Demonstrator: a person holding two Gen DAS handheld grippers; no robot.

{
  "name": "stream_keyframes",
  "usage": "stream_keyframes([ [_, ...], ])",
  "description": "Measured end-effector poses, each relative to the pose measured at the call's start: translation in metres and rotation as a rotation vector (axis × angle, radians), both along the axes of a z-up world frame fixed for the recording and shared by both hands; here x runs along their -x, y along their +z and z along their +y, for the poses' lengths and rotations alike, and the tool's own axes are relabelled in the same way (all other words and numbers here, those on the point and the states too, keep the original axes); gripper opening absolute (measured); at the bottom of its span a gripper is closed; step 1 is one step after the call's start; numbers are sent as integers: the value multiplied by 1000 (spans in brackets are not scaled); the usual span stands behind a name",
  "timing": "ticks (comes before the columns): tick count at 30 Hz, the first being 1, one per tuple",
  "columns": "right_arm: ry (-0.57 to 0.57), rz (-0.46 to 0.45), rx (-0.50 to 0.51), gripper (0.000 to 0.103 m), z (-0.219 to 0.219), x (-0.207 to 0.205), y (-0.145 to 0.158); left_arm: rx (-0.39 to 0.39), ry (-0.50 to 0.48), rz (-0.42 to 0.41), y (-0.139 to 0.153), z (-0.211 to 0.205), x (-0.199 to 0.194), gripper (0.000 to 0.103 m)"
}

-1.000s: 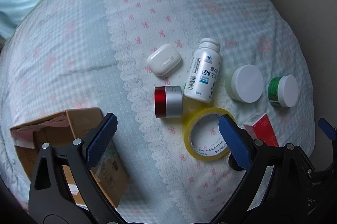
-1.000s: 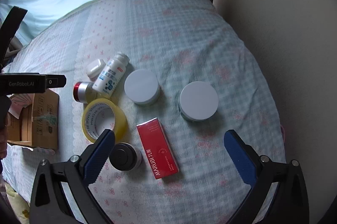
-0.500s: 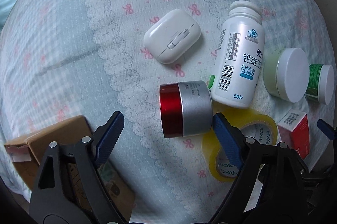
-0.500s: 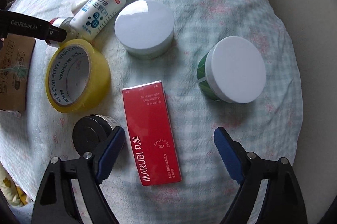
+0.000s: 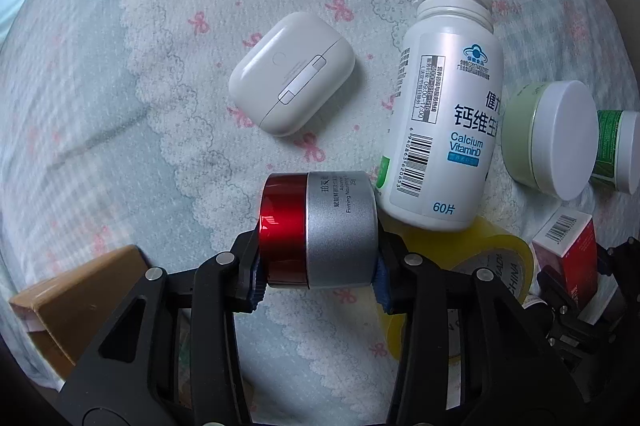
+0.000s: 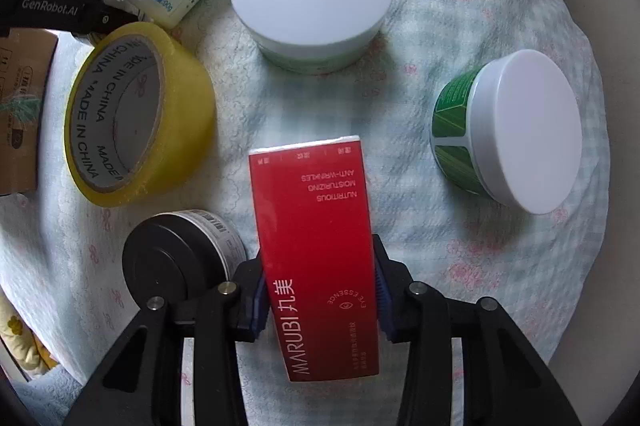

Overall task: Organize rigid objects
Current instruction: 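Grasp the red-silver jar with the left tool while the right tool grasps the red MARUBI box, then carry the red-silver jar and red box into the cardboard box and release both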

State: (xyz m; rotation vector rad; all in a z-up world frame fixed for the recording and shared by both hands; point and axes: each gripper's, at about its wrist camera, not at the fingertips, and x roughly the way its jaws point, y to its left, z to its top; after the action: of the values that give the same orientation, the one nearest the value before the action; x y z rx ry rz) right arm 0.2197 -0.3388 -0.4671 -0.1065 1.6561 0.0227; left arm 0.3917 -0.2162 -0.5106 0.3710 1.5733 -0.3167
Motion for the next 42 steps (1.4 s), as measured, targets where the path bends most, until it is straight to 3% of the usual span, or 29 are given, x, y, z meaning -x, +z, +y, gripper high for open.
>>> stream_keyframes([
  [5,-1,3,18,39,4,0,-1,5,6,-16,-3,-6,-1,38],
  [9,6,-5,27,39,5,0,0,13,18,-27,23,1,12,38],
  [15,-43,-44,12,39,4,1,25,38,25,-75,69,12,18,38],
  [21,-103,-123,-7,39,-8,12,81,104,60,-144,142,24,35,38],
  [29,-115,-240,-8,39,-5,11,192,200,120,-222,251,44,78,38],
  [35,-49,-305,-49,39,23,3,258,250,163,-307,317,100,103,38],
  [42,11,-378,-126,39,104,-7,305,254,217,-393,357,197,125,38],
])
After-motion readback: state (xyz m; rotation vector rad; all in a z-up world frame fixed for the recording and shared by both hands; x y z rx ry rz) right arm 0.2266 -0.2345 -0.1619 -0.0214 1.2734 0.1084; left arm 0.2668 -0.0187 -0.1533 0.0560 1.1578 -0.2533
